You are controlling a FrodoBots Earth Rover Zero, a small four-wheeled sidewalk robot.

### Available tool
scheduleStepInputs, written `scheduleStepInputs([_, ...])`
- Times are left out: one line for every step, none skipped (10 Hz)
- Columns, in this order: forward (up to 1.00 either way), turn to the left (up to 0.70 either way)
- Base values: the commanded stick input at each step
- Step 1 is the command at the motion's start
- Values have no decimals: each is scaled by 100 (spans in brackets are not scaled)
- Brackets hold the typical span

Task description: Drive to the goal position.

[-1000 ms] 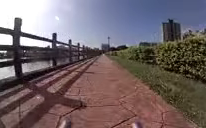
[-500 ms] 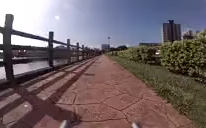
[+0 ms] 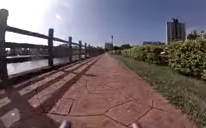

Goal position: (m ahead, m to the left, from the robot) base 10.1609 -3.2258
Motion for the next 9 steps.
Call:
scheduleStepInputs([50, 1])
scheduleStepInputs([50, 3])
scheduleStepInputs([50, 13])
scheduleStepInputs([50, 7])
scheduleStepInputs([50, 0])
scheduleStepInputs([50, 0])
scheduleStepInputs([50, 0])
scheduleStepInputs([50, 0])
scheduleStepInputs([50, 0])
